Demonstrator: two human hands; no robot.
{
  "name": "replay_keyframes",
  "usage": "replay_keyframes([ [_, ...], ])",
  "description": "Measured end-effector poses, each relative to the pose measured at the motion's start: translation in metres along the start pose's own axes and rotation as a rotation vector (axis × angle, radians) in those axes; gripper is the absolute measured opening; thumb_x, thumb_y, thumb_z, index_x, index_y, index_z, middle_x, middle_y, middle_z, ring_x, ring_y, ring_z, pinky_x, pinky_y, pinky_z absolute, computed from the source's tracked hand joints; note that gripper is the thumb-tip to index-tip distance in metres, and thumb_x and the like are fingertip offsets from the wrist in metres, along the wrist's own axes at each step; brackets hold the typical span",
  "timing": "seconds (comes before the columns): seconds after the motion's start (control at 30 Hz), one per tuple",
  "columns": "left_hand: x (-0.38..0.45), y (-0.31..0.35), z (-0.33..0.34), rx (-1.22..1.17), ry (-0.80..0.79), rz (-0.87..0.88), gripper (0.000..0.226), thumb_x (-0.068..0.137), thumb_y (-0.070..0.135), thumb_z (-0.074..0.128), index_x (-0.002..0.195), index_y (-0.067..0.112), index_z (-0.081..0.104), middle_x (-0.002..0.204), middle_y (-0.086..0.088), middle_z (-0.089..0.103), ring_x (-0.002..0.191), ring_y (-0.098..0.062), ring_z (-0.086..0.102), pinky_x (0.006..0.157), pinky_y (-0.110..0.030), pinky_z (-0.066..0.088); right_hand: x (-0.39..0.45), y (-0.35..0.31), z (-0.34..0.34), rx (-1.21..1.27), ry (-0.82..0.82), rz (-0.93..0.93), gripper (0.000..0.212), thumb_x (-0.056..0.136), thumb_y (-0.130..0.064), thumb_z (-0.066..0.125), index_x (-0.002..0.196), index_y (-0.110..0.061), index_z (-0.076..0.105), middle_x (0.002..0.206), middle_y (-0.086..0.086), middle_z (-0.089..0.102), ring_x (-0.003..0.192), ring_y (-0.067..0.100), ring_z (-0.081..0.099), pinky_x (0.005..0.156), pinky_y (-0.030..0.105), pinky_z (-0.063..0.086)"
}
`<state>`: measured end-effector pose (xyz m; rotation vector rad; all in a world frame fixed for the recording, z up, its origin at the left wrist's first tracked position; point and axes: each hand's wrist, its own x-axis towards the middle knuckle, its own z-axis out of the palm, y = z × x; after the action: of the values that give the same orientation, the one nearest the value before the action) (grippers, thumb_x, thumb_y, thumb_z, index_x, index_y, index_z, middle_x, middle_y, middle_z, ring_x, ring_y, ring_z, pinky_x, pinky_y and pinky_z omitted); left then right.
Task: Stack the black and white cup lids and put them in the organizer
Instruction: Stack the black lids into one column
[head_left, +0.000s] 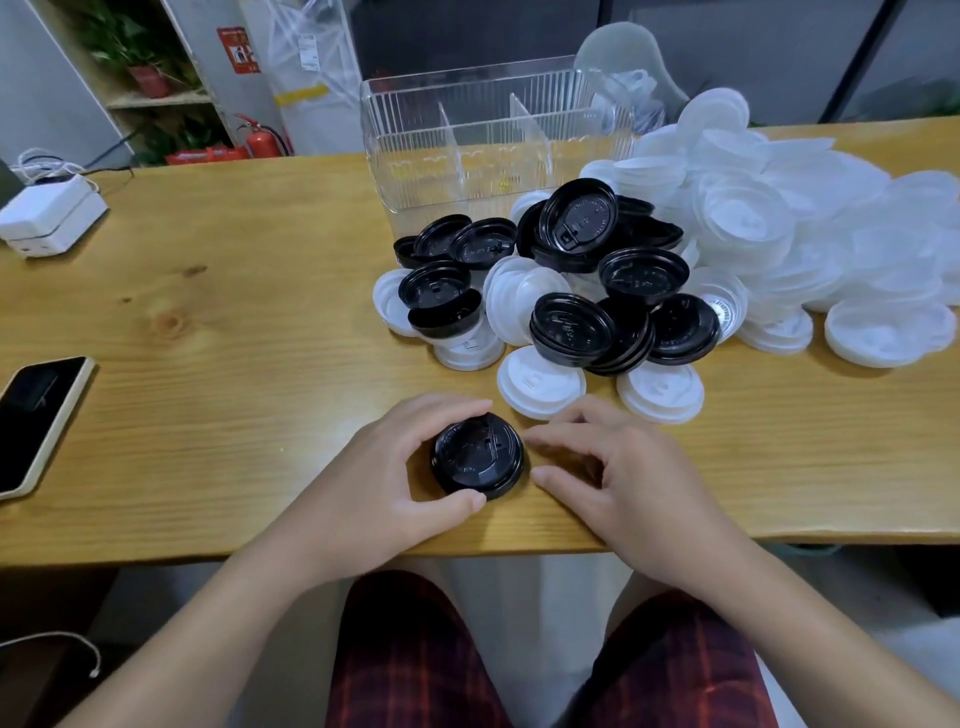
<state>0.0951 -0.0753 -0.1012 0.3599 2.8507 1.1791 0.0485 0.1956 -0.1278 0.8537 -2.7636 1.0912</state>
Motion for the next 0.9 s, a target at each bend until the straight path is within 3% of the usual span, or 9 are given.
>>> replay_keyframes([
  [0.3,0.002,0.000,-0.003,0.019,-0.023,-0.014,0.073,0.088,0.036,0.090,0.152,0.050,0.057,0.152,0.034,0.052,0.150,0.001,0.046,0.120,-0.022,0.037,-0.002,0.000,0.002,0.050,0.073,0.006,0.021,0.094,-0.040,0.081,0.115,-0.035,0.080,0.102,-0.020,0.064,0.088,0.009,0.064,0.074,0.028,0.051],
  [0.4,0.002,-0.001,-0.001,0.031,-0.031,-0.003,0.073,0.089,0.036,0.089,0.152,0.052,0.056,0.152,0.034,0.052,0.151,0.001,0.044,0.121,-0.023,0.037,-0.002,-0.003,0.000,0.132,0.207,0.006,0.015,0.095,-0.027,0.083,0.110,-0.028,0.081,0.100,-0.014,0.064,0.073,0.017,0.062,0.068,0.026,0.050],
  [0.5,0.001,-0.002,-0.003,0.026,-0.030,-0.024,0.074,0.089,0.037,0.090,0.152,0.055,0.055,0.153,0.036,0.052,0.148,0.007,0.046,0.122,-0.025,0.037,0.008,-0.009,-0.007,0.014,0.385,-0.038,0.025,0.097,-0.024,0.080,0.121,-0.022,0.076,0.097,-0.012,0.056,0.066,0.014,0.053,0.064,0.021,0.044],
  [0.6,0.000,-0.001,-0.002,0.038,-0.025,-0.024,0.075,0.090,0.037,0.089,0.154,0.054,0.054,0.155,0.038,0.050,0.149,0.009,0.044,0.124,-0.026,0.036,0.027,-0.008,-0.011,-0.169,0.405,-0.026,0.039,0.101,-0.030,0.073,0.137,-0.018,0.069,0.098,-0.011,0.051,0.066,0.009,0.046,0.062,0.026,0.045],
  [0.7,-0.002,0.001,-0.001,0.037,-0.024,-0.032,0.075,0.092,0.037,0.087,0.156,0.054,0.051,0.156,0.041,0.047,0.150,0.012,0.041,0.123,-0.022,0.033,0.040,-0.003,-0.009,-0.279,0.366,-0.005,0.026,0.104,-0.030,0.066,0.123,-0.014,0.073,0.097,-0.006,0.056,0.066,0.018,0.057,0.057,0.043,0.052],
  [0.77,-0.003,0.001,-0.001,0.021,-0.014,-0.035,0.077,0.092,0.037,0.087,0.157,0.054,0.050,0.158,0.041,0.046,0.151,0.011,0.040,0.123,-0.022,0.033,0.043,-0.002,-0.008,-0.311,0.368,-0.014,0.013,0.104,-0.024,0.067,0.108,-0.014,0.074,0.093,-0.005,0.057,0.065,0.023,0.059,0.053,0.043,0.052],
  [0.9,-0.002,0.005,0.000,-0.076,0.075,-0.050,0.066,0.092,0.036,0.087,0.150,0.048,0.060,0.153,0.038,0.054,0.147,0.009,0.047,0.118,-0.012,0.035,0.046,-0.003,-0.012,-0.288,0.393,-0.018,0.004,0.102,-0.021,0.071,0.101,-0.018,0.074,0.088,-0.011,0.052,0.064,0.017,0.053,0.052,0.039,0.048],
])
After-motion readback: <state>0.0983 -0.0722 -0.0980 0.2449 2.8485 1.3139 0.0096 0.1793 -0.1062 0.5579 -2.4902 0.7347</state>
